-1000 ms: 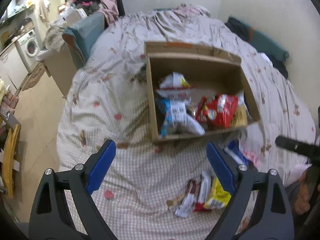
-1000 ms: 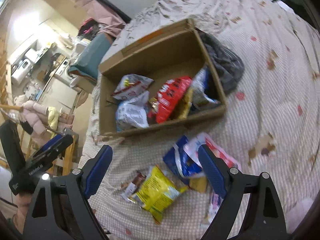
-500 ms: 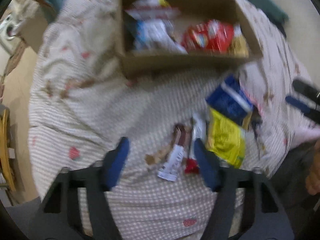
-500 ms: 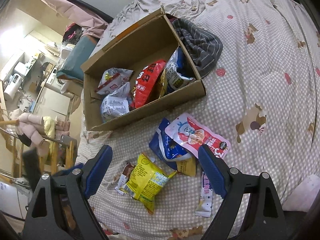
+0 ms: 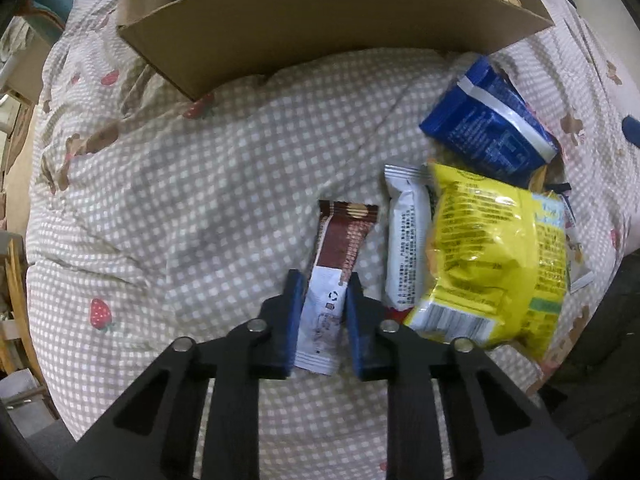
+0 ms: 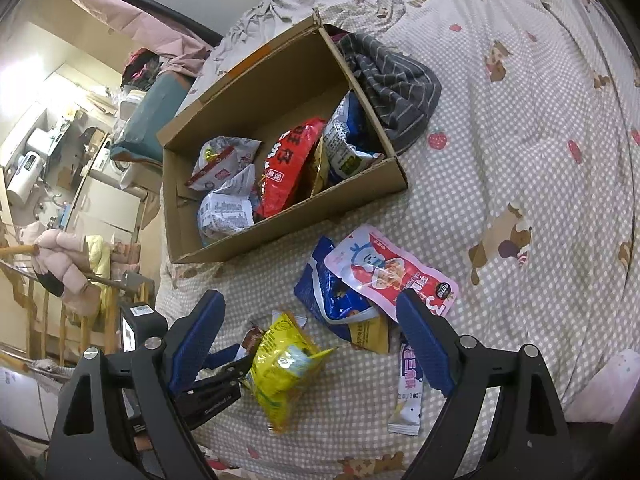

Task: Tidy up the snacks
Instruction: 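Lower both grippers to the remaining snacks beside the box, then grasp the brown candy bar with the left gripper while the right grasps the yellow chip bag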

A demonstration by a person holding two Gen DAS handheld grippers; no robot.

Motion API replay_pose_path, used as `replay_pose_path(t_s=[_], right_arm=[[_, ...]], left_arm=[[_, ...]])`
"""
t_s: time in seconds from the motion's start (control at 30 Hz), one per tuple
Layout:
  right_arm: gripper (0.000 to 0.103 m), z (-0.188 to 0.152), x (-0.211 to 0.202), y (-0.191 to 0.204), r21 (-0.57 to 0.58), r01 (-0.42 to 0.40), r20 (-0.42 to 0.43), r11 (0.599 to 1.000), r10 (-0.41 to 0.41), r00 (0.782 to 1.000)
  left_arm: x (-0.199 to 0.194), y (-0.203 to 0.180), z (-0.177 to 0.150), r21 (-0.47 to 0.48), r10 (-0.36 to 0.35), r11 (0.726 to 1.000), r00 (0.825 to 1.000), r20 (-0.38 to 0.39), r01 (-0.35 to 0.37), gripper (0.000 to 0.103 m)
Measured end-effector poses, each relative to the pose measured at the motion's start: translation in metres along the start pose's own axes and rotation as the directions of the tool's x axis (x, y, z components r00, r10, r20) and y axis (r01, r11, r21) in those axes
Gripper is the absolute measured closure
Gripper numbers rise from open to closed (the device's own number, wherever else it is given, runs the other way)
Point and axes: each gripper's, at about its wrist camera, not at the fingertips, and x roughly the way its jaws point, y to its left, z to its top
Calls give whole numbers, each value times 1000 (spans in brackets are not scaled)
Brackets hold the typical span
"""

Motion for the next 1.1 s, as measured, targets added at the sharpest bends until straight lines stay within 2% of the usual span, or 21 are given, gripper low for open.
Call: replay_pose_path(t_s=[0.1,0.17,0.27,0.33,0.4,0.5,0.67,0.73,0.83,1.1], right_arm=[[13,-2,8,2,0,-15,-37,1000,15,999],[13,-8,21,1,22,-37,-108,999,39,993],[13,-23,52,-7,100,-49,-249,994,73,966],[13,-35,74,-10,154,-46,-335,987,96,937],[13,-40,87,-7,160,-46,-371,986,103,923],[14,-44,103,1,134,-35,-397,990,86,914],[32,-51,125,3,102,6,-442,995,41,896],[42,-51,123,5,75,4,-432,997,29,901],[52,-51,113,11,18,-3,-397,1000,10,918],[53,-47,70,22,-35,-120,-298,992,104,949]], left_arm=[[-17,12,-1,-46,-8,999,999,42,10,88],[-25,20,-3,-82,11,997,998,66,-6,89],[-34,37,-7,-162,18,987,996,84,-5,89],[-39,45,-9,-195,10,981,995,98,9,89],[-45,50,-10,-211,11,977,993,120,14,89],[-56,50,-11,-225,25,974,987,158,11,89],[-69,43,-10,-228,40,974,980,196,6,89],[-70,43,-10,-234,33,972,980,195,14,89],[-74,43,-9,-242,29,970,980,196,19,89],[-72,52,-9,-254,47,967,976,212,8,89]])
